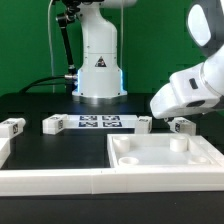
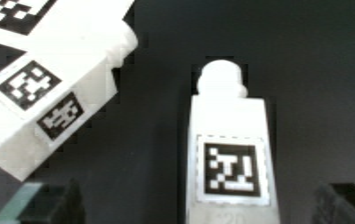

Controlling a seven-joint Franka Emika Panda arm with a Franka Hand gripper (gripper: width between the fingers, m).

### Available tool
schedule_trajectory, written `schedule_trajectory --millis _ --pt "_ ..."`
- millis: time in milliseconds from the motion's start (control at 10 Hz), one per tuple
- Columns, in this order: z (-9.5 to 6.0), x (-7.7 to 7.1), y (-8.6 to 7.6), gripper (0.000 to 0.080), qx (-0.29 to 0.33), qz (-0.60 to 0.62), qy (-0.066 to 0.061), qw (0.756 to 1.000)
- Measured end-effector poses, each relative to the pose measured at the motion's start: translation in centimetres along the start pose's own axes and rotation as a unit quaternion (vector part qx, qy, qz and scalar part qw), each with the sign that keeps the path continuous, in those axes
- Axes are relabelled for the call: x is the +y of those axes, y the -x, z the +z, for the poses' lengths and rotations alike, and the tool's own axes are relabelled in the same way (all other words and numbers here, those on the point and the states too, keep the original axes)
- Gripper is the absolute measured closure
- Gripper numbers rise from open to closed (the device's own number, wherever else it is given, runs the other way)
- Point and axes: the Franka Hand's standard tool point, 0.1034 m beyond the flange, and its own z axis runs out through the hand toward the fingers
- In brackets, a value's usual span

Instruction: Assemble square table

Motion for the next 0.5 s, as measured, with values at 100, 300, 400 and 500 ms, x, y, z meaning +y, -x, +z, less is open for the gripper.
schedule_trajectory --millis 100,300,400,500 --pt "-0.2 -0.3 -0.8 0.0151 0.009 0.0 0.0 1.0" --pt "-0.1 -0.4 -1.1 0.0151 0.015 -0.002 0.0 1.0" --pt "0.4 -0.5 -1.6 0.0151 0.022 -0.003 0.0 1.0" --pt "1.1 -0.5 -1.9 0.0151 0.029 -0.003 0.001 1.0"
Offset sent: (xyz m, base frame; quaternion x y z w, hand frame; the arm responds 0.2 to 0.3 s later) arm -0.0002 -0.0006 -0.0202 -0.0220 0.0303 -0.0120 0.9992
